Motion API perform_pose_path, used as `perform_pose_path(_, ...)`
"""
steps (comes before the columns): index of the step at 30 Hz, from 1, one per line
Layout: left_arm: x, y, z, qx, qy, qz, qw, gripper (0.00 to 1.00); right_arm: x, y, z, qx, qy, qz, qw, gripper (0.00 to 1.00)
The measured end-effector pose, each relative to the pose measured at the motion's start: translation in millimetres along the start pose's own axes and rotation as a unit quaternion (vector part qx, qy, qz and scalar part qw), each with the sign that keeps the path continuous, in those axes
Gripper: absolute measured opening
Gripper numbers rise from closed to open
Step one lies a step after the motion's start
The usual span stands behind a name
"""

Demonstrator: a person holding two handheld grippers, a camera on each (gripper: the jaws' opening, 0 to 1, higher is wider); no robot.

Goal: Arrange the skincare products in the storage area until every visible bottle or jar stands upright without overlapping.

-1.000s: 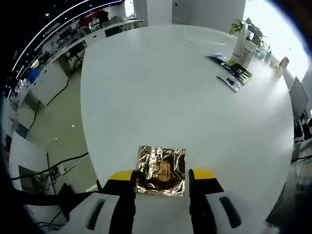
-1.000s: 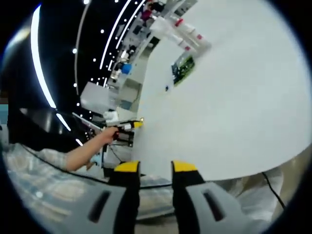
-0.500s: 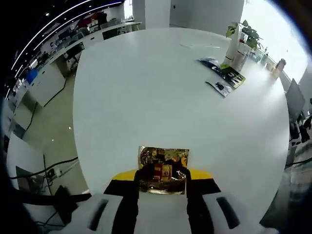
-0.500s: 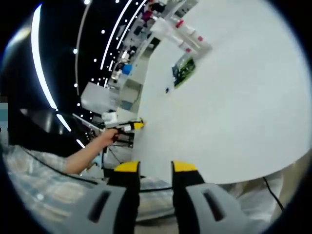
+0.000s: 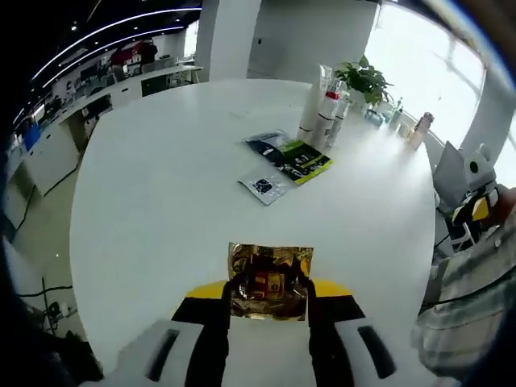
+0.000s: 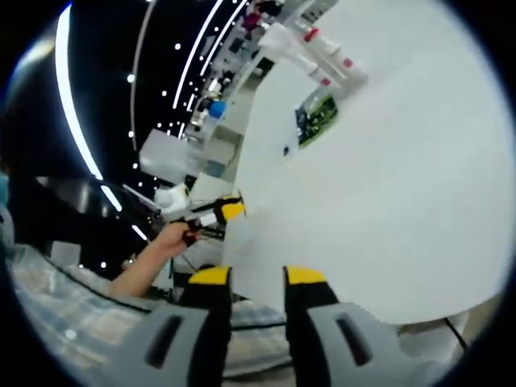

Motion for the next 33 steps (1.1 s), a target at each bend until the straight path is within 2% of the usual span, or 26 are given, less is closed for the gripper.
perform_pose_path(4,-3,1.0,32.8,0.001,-0.022,0.009,0.9997,0.38,5,7.2,-1,-0.012,0.003,-0.006,0.9999,0.24)
perform_pose_path(7,-4,-0.2,66.2,0.011,-0.052,0.011,0.9985,0.38,12,14.8,-5,-0.020,0.010,-0.007,0.9997,0.24)
perform_pose_path(8,-4,-0.7,73.3,0.011,-0.053,0.011,0.9985,0.38,14,16.5,-5,-0.023,0.011,-0.009,0.9996,0.24)
perform_pose_path(9,-6,-1.6,89.5,0.017,-0.068,0.009,0.9975,0.38,17,19.7,-7,-0.029,0.013,-0.010,0.9994,0.24)
perform_pose_path(12,-8,-2.8,114.8,0.036,-0.090,0.009,0.9952,0.38,23,24.5,-10,-0.036,0.018,-0.014,0.9991,0.24)
perform_pose_path(15,-11,-0.2,133.9,0.037,-0.109,0.013,0.9933,0.38,29,27.0,-10,-0.041,0.022,-0.020,0.9987,0.25)
perform_pose_path(20,-17,2.8,153.6,0.060,-0.128,0.017,0.9898,0.38,37,28.9,-12,-0.047,0.027,-0.030,0.9981,0.27)
perform_pose_path(28,-22,-0.8,153.9,0.090,-0.132,0.010,0.9871,0.38,48,33.5,-20,-0.057,0.041,-0.039,0.9967,0.30)
perform_pose_path(33,-28,4.1,162.3,0.112,-0.144,0.015,0.9831,0.38,54,26.9,-14,-0.060,0.023,-0.069,0.9956,0.31)
Point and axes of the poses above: the point that each gripper's makers call its tool centre point, and the gripper's own axes: x roughly forward along the fingers, z roughly to its right, y roughly out of its top, the point moved 5 cm from there along -x, roughly backward along the fingers, and after that the axes turned 12 degrees about y, right-handed, at the moved point
